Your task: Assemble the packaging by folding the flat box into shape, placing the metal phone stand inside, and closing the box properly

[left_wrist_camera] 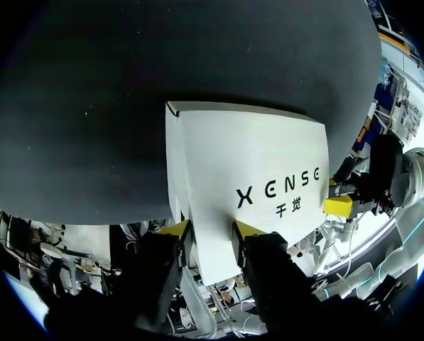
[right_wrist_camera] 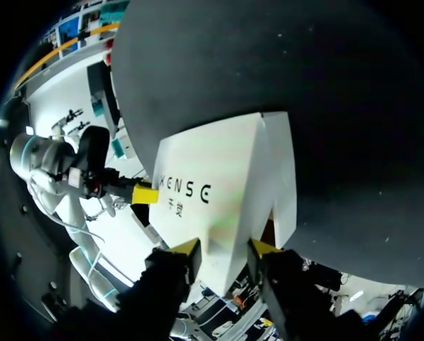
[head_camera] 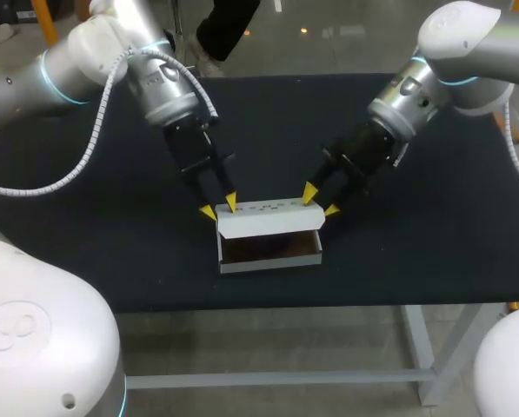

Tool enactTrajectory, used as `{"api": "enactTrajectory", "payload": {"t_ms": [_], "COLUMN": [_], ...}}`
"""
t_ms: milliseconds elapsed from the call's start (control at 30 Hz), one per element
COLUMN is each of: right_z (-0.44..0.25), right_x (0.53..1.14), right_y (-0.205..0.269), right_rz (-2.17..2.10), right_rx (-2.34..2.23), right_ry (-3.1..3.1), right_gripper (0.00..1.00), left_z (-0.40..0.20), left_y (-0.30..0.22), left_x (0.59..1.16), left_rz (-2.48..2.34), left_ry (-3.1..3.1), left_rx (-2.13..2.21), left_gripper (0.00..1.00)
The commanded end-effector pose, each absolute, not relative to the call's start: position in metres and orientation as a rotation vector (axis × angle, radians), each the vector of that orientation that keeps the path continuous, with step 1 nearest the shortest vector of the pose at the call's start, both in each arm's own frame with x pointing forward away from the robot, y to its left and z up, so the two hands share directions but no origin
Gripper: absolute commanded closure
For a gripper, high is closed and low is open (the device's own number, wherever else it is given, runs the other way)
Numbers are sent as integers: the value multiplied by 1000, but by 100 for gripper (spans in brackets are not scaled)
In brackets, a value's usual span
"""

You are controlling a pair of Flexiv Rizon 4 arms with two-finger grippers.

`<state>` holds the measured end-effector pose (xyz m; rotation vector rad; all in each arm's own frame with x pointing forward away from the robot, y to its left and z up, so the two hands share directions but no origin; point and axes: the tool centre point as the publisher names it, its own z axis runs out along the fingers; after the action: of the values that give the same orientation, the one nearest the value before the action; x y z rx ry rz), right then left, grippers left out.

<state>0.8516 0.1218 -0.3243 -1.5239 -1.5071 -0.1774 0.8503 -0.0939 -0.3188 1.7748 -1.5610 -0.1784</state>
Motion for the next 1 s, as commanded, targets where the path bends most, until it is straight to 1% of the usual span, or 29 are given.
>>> {"api": "enactTrajectory", "payload": {"t_ms": [33, 1000], "right_z": [-324, -317], "right_x": [858, 866], "right_y": [126, 132], "right_rz": [-165, -145], "right_rx": [-1507, -1486], "right_ry": [-1504, -1494], "right_gripper": [53, 53], "left_z": [-320, -313], "left_y": [-98, -97], "left_x": [856, 869], "left_rz": [-197, -233], "left_ry": [-1559, -1520], "left_rx": [1764, 1754], "left_gripper": [61, 61]}}
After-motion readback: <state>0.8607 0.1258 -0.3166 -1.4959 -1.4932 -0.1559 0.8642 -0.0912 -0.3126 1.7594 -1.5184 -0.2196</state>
